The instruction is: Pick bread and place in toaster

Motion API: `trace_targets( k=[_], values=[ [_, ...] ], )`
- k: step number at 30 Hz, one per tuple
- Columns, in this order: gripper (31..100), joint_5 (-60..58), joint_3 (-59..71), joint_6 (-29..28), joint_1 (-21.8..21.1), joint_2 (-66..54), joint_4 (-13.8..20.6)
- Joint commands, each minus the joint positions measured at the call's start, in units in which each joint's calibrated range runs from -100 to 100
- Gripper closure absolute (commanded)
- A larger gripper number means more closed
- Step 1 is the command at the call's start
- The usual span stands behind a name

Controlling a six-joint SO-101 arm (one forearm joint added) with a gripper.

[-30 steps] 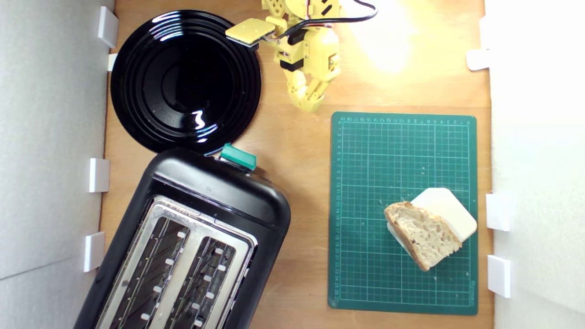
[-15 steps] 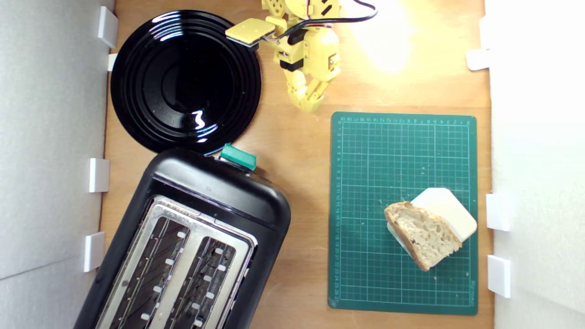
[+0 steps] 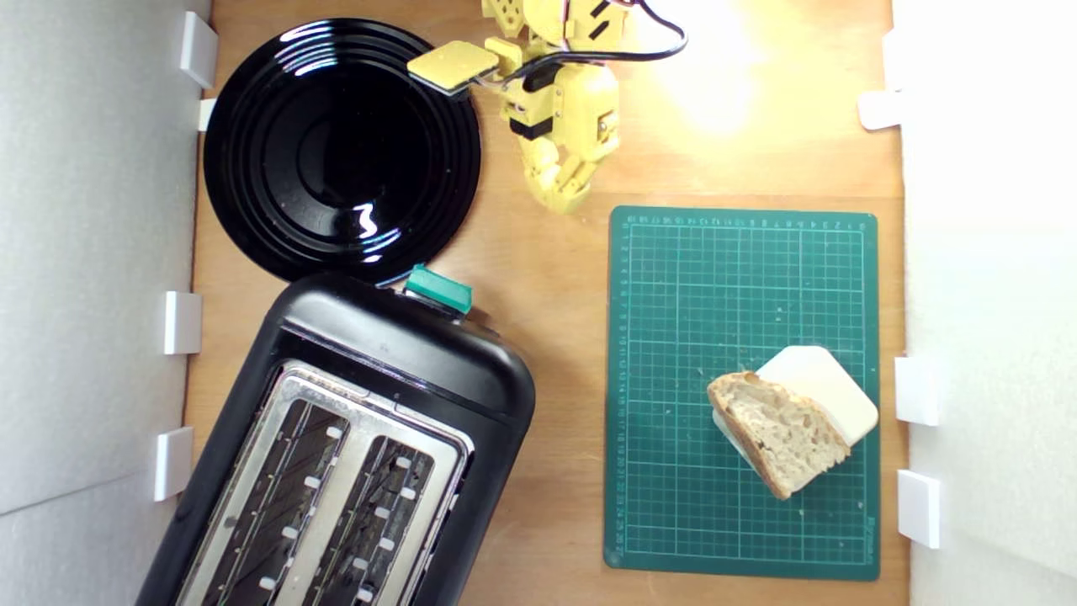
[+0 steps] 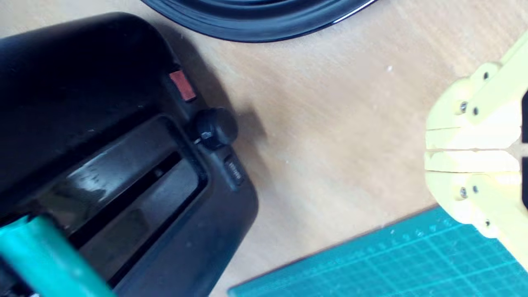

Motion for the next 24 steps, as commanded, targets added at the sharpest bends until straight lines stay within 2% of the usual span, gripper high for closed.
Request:
trace_targets(
  k=[1, 8, 13, 18, 24],
  values=[
    [92.4, -6.3, -6.4, -1.2, -0.4, 6.1, -0.1],
    [92.4, -26.2, -7.2, -2.9, 0.0, 17.7, 0.8],
    [92.4, -34.1, -7.1, -3.5, 0.0, 21.2, -0.1],
    [92.4, -41.8, -6.5, -7.8, -0.3, 27.1, 0.8],
    [92.4, -56.5, -6.4, -11.8, 0.0, 40.4, 0.8]
  ],
)
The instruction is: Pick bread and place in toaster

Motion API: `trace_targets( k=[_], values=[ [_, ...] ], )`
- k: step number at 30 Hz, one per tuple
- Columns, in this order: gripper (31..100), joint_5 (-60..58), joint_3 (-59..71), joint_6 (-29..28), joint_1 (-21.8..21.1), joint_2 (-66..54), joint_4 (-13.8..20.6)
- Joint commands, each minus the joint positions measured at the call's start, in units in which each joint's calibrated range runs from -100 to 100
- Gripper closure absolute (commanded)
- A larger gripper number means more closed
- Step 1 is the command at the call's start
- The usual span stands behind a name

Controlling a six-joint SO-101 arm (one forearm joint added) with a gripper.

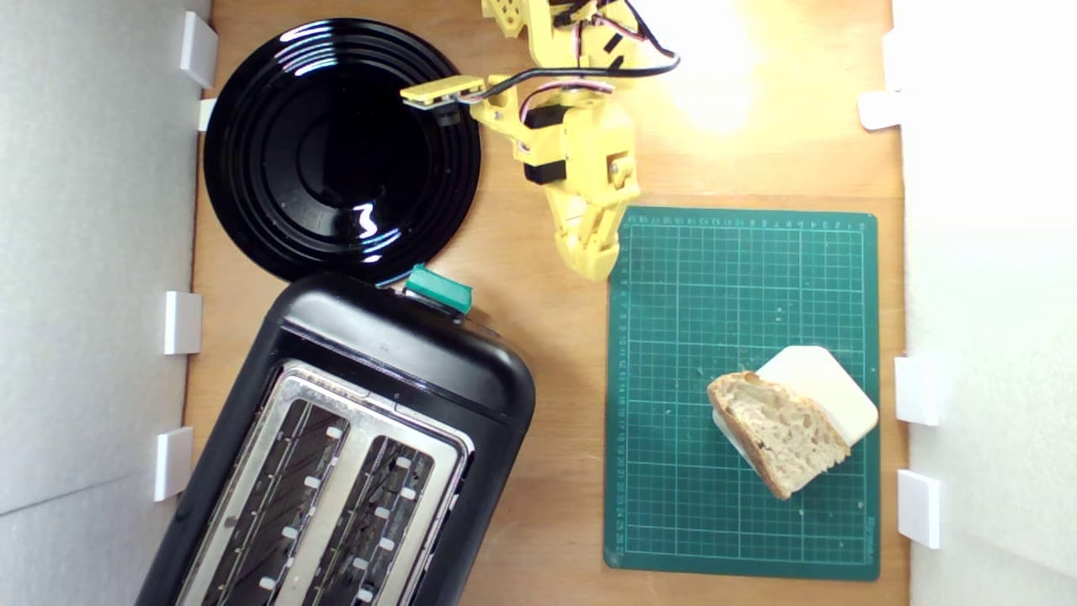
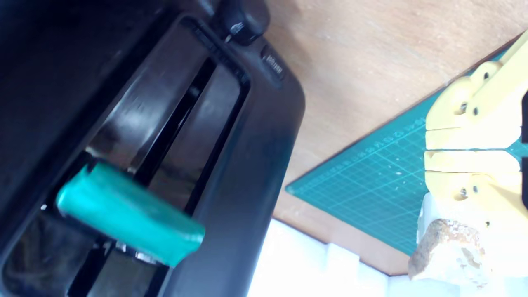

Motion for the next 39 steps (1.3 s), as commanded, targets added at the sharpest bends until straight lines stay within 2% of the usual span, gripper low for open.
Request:
trace_targets(
  k=[1, 7, 11, 14, 22, 29, 32, 35, 39],
  values=[
    [92.4, -13.0, -2.9, -2.0, 0.0, 9.0, 0.5],
    [92.0, -26.5, -3.4, -4.5, -0.8, 19.9, 0.9],
    [92.0, -35.5, -3.4, -6.8, -1.3, 26.7, 6.3],
    [92.1, -43.0, -3.6, -8.1, -1.2, 32.5, 8.3],
    [91.7, -56.0, -4.6, -8.3, -1.7, 43.4, 7.6],
    [90.9, -56.6, -15.8, -7.9, -2.9, 55.3, 7.4],
    [84.8, -56.6, -17.9, -7.9, -3.3, 57.6, 8.0],
    [75.6, -56.6, -18.3, -6.7, -4.4, 57.6, 8.1],
    [68.9, -56.6, -18.2, -4.3, -6.6, 57.8, 7.3]
  ],
)
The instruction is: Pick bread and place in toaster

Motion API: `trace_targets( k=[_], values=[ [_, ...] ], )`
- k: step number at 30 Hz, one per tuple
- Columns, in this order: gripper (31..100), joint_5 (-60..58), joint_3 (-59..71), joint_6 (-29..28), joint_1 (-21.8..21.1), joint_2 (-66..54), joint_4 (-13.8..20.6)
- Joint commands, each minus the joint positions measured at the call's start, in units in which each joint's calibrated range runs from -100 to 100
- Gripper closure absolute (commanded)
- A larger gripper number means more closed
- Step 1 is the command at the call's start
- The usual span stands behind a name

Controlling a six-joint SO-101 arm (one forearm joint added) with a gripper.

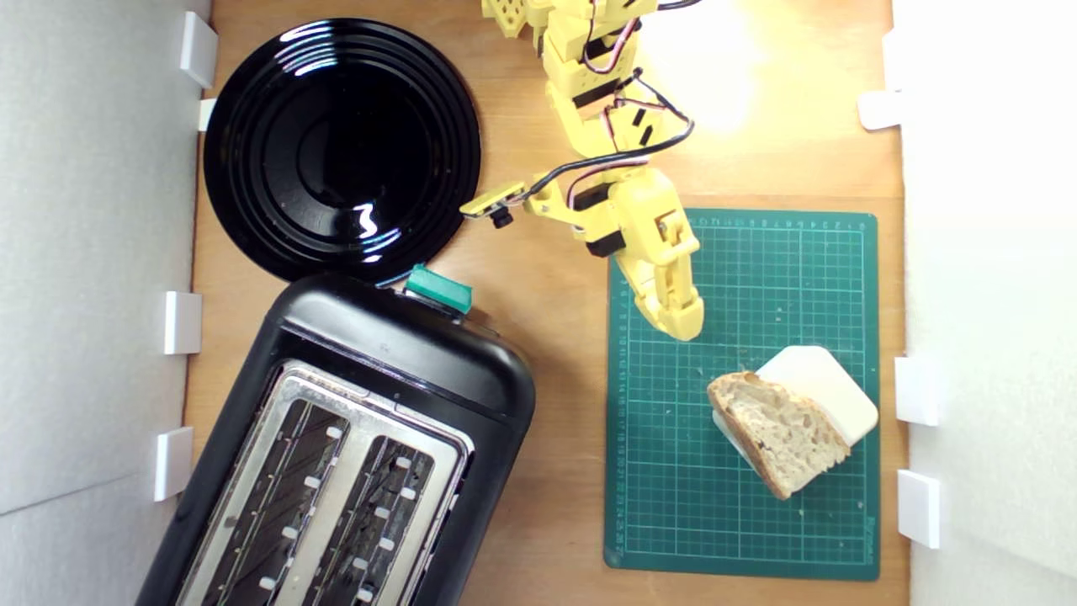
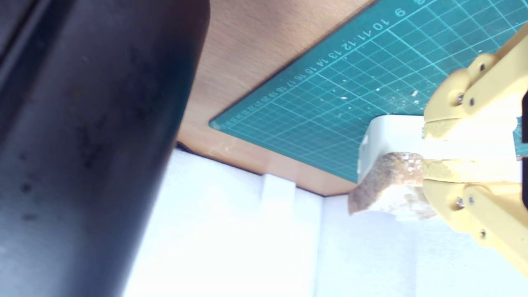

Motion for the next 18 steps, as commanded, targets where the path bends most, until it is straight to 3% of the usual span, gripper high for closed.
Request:
trace_targets(
  k=[1, 5, 13, 18],
  values=[
    [68.3, -2.2, -2.1, 1.2, -1.8, -0.5, -0.8],
    [66.6, -2.2, -1.9, 1.2, -1.7, -0.5, -0.9],
    [41.7, -2.1, -1.8, 1.2, -1.2, 0.0, -1.0],
    [39.1, -2.0, -1.6, 1.7, -1.7, 0.0, -1.0]
  ],
)
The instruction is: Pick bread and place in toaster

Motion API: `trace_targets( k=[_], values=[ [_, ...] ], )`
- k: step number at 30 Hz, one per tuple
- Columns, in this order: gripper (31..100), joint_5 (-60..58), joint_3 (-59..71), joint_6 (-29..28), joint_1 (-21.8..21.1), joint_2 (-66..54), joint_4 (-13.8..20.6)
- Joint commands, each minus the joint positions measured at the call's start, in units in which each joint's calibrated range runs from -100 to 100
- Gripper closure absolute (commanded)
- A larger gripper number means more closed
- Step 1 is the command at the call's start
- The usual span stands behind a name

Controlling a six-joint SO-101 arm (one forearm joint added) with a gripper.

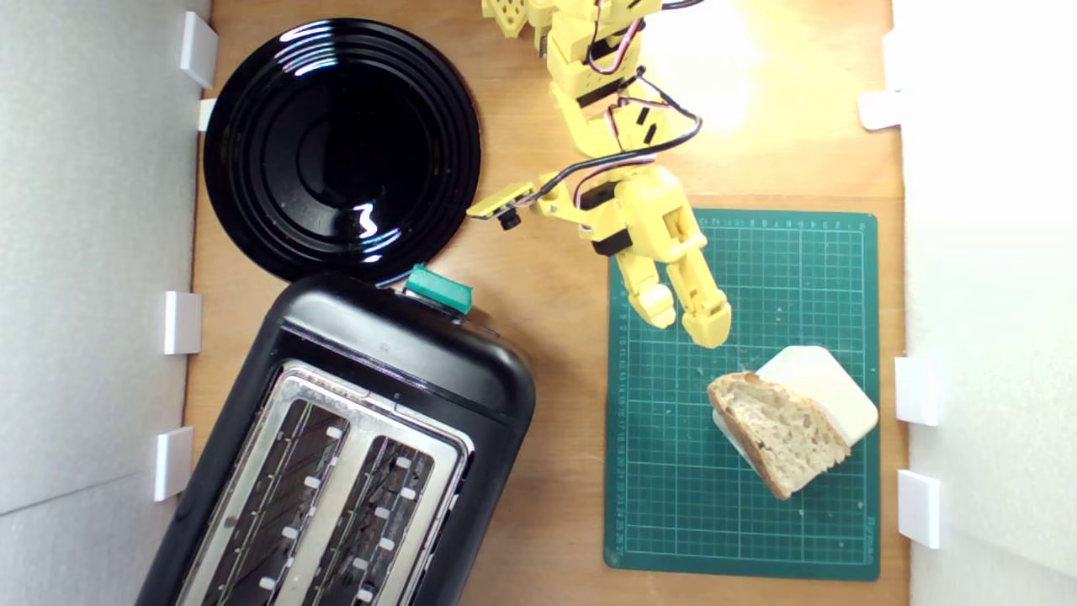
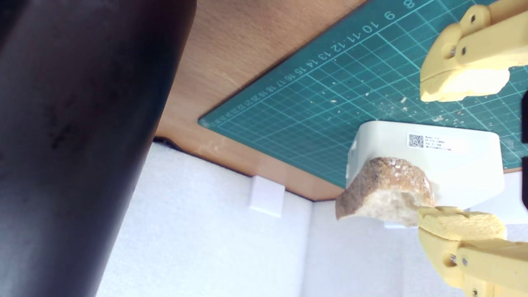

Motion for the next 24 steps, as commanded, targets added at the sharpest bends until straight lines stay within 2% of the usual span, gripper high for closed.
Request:
trace_targets(
  k=[1, 9, 16, 24],
  values=[
    [39.1, -1.9, -1.6, 0.4, -0.6, -0.7, -0.2],
    [39.1, -1.9, -2.1, -0.2, -0.5, -0.5, -0.2],
    [39.1, -2.9, -2.4, -3.9, -1.2, 1.9, 0.7],
    [39.1, -2.8, -9.3, -4.6, -2.2, 6.9, -0.1]
  ],
)
